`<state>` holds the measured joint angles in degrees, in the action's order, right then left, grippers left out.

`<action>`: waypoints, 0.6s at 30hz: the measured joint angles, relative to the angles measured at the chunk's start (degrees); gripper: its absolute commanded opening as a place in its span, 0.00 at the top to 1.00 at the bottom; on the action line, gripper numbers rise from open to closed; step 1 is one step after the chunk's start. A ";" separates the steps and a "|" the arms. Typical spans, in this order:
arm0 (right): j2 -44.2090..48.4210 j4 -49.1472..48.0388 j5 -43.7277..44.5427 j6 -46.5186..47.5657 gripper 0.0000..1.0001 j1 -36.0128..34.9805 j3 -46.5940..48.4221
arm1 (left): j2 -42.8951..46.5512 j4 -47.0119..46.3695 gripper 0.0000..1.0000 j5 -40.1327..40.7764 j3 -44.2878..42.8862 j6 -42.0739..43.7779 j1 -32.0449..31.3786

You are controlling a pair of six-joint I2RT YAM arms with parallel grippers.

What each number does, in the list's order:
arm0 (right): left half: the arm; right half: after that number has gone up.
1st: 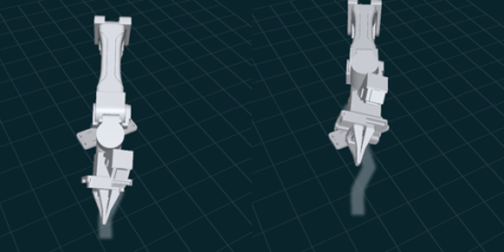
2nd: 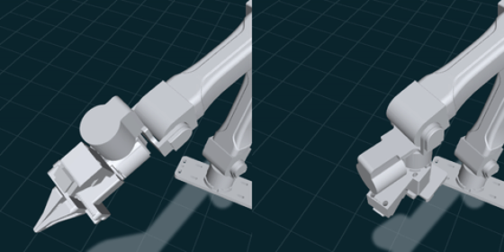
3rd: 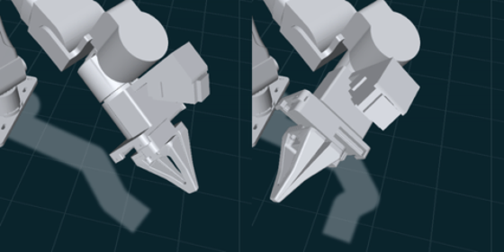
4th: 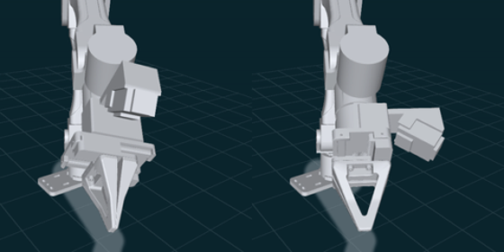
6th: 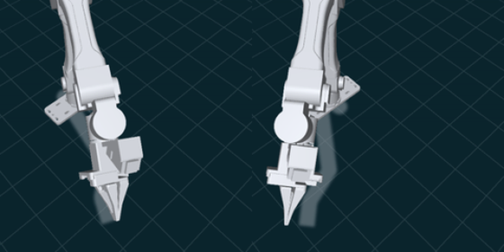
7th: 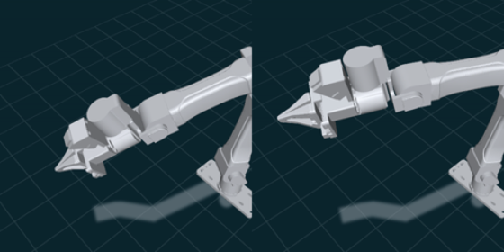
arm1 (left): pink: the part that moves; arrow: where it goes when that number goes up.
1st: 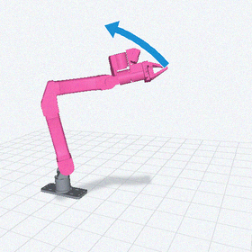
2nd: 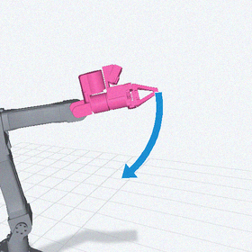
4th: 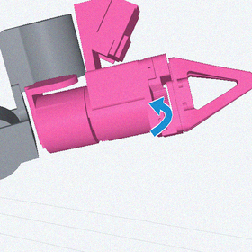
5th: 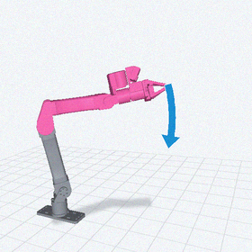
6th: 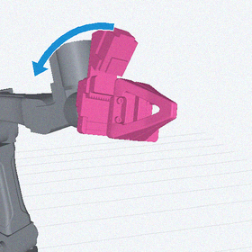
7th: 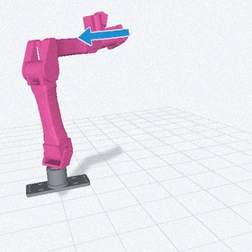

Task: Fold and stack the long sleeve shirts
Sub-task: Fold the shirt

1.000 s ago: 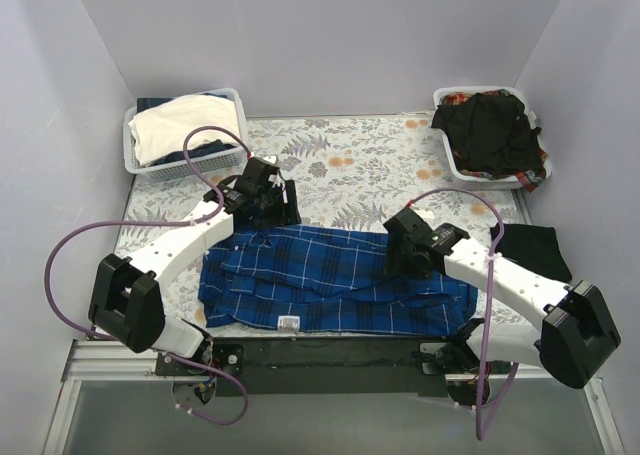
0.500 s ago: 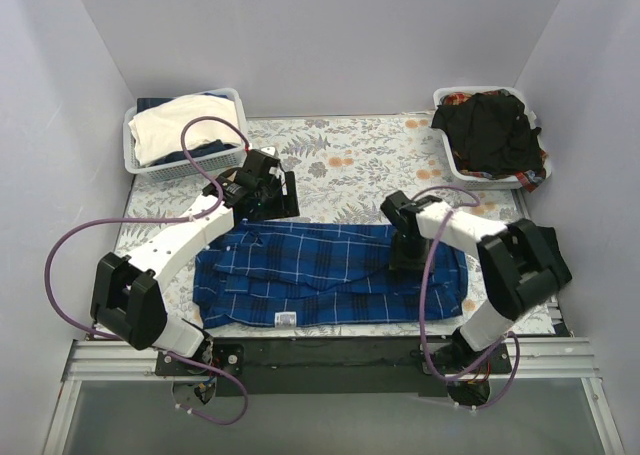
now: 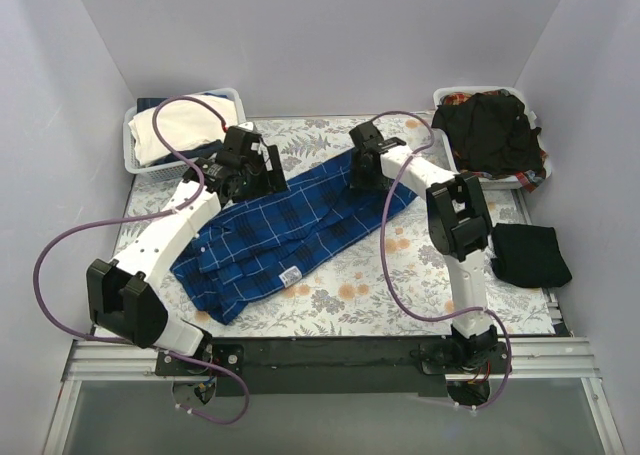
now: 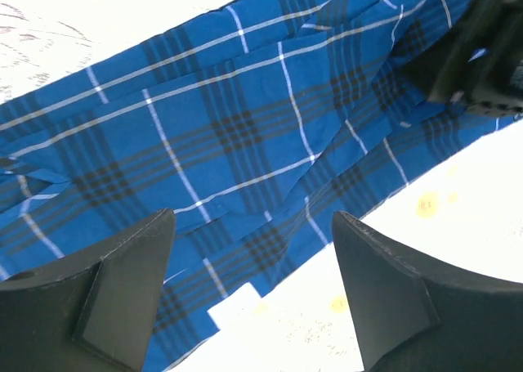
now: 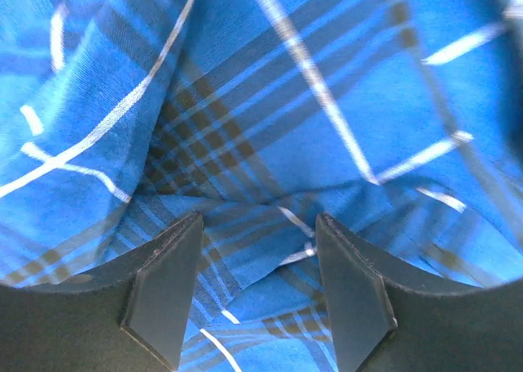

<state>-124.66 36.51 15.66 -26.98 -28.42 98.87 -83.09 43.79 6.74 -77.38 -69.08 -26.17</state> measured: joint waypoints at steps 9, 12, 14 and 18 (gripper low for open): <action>14.01 -8.07 -0.13 6.05 0.33 -3.32 -7.87 | 0.61 0.39 0.22 -5.77 1.51 -0.44 10.14; 20.79 -8.33 -1.77 5.90 0.34 -10.67 -12.74 | 1.38 0.35 0.21 -7.13 3.72 -0.42 10.82; 21.90 -8.46 -3.17 5.46 0.34 -17.07 -14.38 | 1.64 0.33 0.22 -7.91 4.72 -0.44 11.32; 17.44 -8.37 -5.77 4.44 0.34 -28.00 -14.73 | 2.54 0.31 0.21 -9.62 6.47 -0.63 12.90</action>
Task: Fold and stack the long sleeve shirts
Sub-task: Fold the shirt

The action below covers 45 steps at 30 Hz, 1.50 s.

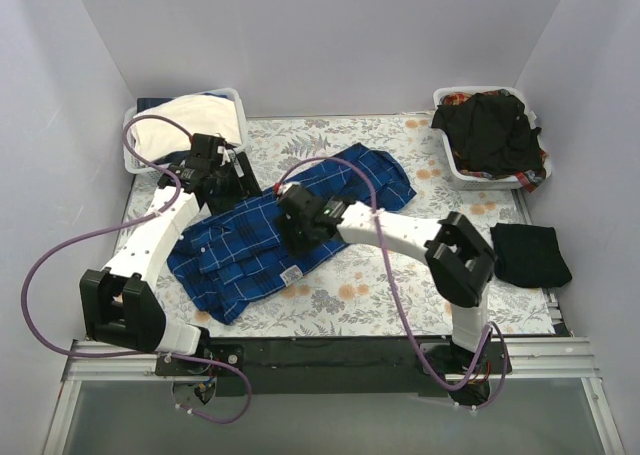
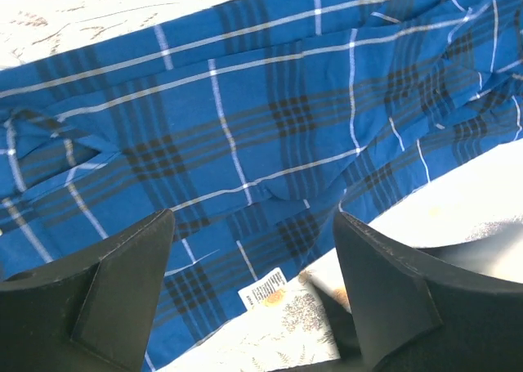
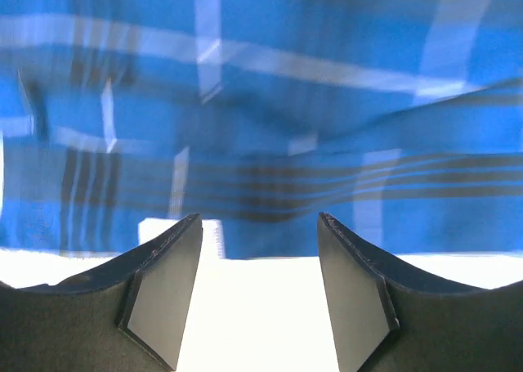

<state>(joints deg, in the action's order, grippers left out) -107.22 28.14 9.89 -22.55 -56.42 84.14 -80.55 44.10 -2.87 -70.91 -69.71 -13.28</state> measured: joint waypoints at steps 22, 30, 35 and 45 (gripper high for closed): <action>1.36 -11.06 -6.40 -2.49 0.36 8.11 -17.11 | 3.45 -0.15 0.21 -3.72 2.21 1.05 7.17; 6.99 -7.19 -2.71 1.55 0.35 22.32 -22.82 | 3.41 -2.54 0.21 -7.54 5.33 2.05 7.19; 12.52 -0.70 -0.81 1.53 0.32 24.41 -24.65 | 2.51 -4.00 0.24 -11.87 9.77 2.34 7.19; 37.33 2.56 -4.92 -9.11 0.22 24.11 -31.95 | 0.85 -7.08 0.28 -19.50 21.31 0.76 7.17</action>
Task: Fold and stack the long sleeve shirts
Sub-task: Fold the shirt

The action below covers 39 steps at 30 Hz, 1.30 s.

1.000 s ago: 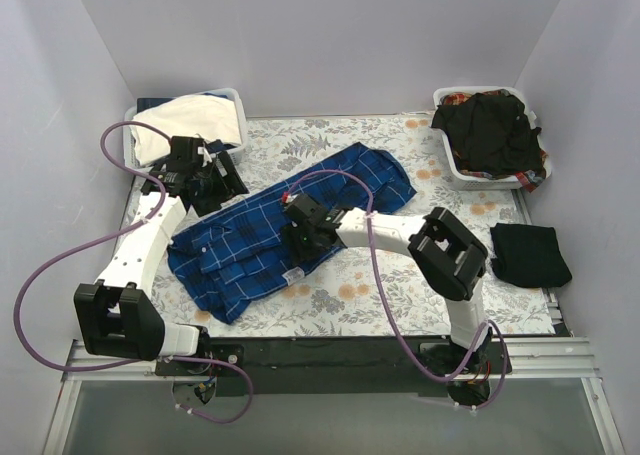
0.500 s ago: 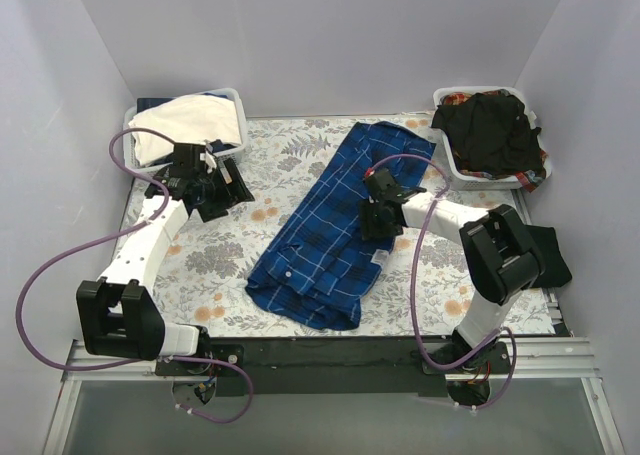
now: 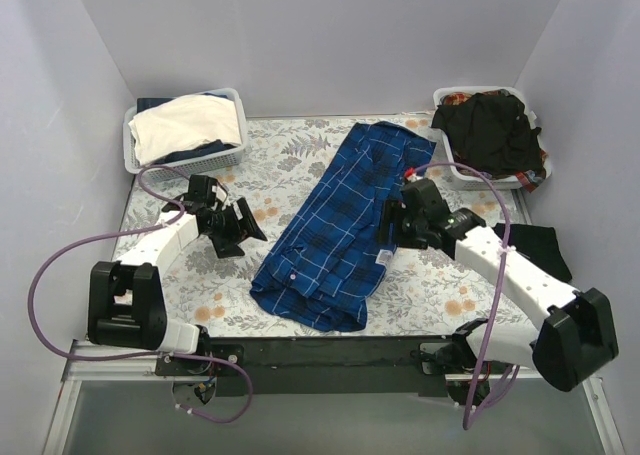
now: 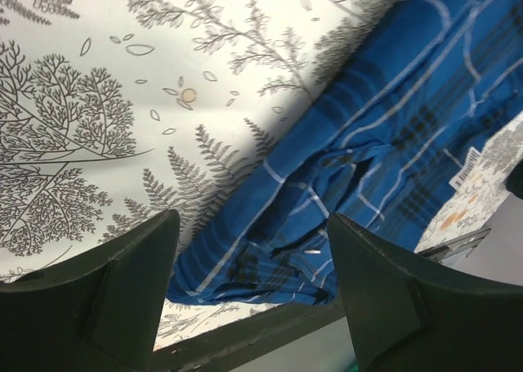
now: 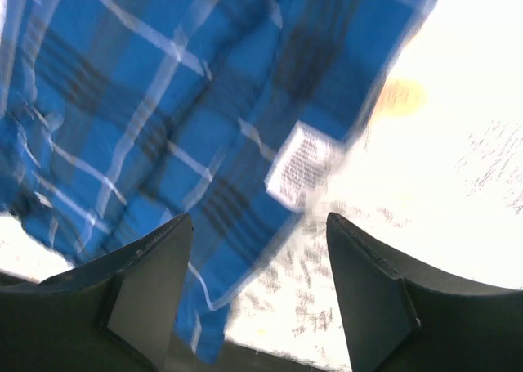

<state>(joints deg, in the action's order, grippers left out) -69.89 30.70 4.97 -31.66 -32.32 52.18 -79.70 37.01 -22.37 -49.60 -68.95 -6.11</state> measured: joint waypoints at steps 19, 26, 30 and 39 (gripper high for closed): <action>0.79 -11.08 -16.17 -16.94 0.08 -8.04 -20.72 | -5.46 -3.26 0.27 0.46 1.64 -1.55 0.02; -3.39 -14.36 -16.94 -20.50 0.22 -13.29 -19.32 | -5.46 -3.23 0.28 0.37 1.64 -1.55 0.00; -3.76 -13.75 -16.41 -20.87 0.40 -14.03 -19.21 | -5.46 -3.26 0.28 0.15 1.64 -1.55 0.00; -3.13 -5.55 -13.18 -20.41 0.79 -14.45 -19.45 | -5.46 -3.82 0.28 -0.35 1.64 -1.55 0.02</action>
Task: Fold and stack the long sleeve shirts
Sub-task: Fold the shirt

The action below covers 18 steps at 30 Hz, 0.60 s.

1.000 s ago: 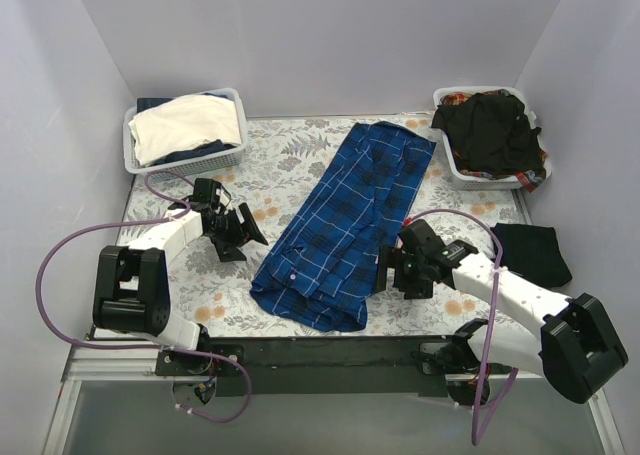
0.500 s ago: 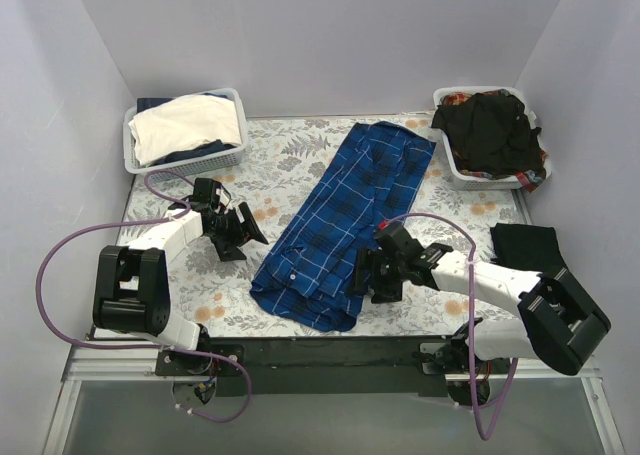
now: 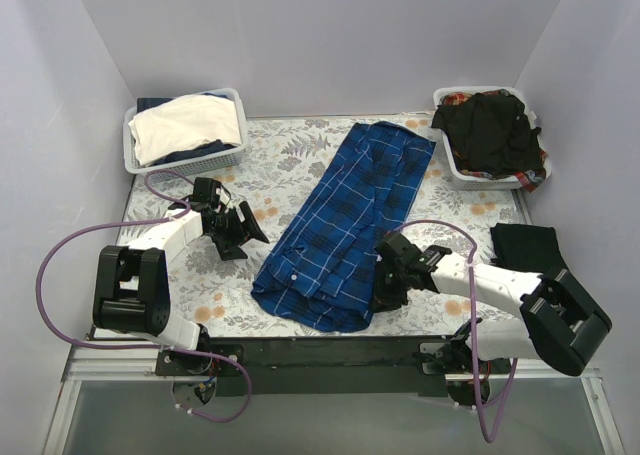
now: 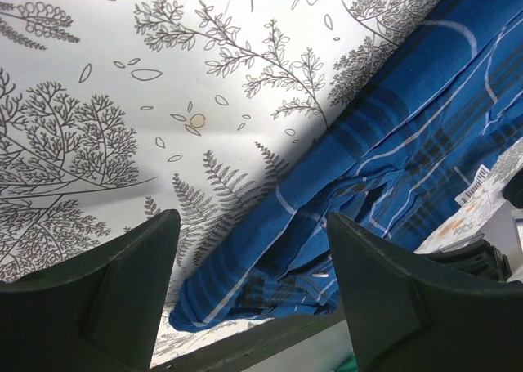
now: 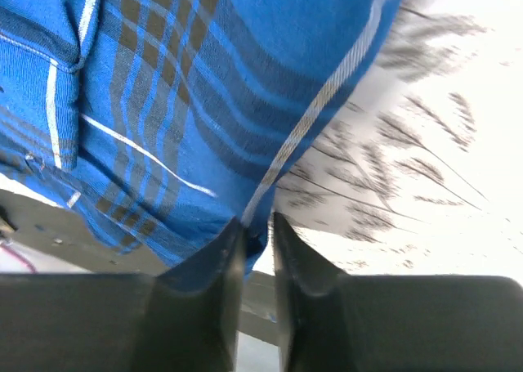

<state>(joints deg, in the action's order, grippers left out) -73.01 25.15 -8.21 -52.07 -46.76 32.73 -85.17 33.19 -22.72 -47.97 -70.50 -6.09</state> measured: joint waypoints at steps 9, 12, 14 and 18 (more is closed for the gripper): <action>4.96 5.68 5.05 -0.20 0.99 -0.13 -1.90 | 0.35 -2.36 0.27 -4.37 1.70 0.50 0.00; 5.70 6.58 5.77 -0.28 0.99 -0.13 -1.90 | 1.33 -2.80 0.27 -7.08 3.28 0.63 -0.17; 6.14 7.13 6.78 -0.35 0.99 -0.04 -1.90 | 2.05 -2.86 0.27 -8.39 4.02 0.61 -0.61; 7.04 8.48 7.93 -0.68 0.99 1.53 -1.92 | 3.45 -3.74 0.27 -11.69 6.75 0.17 -2.05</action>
<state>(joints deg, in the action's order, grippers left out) -65.98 33.63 -0.27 -52.75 -45.23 30.81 -81.71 29.45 -34.41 -41.21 -70.32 -8.14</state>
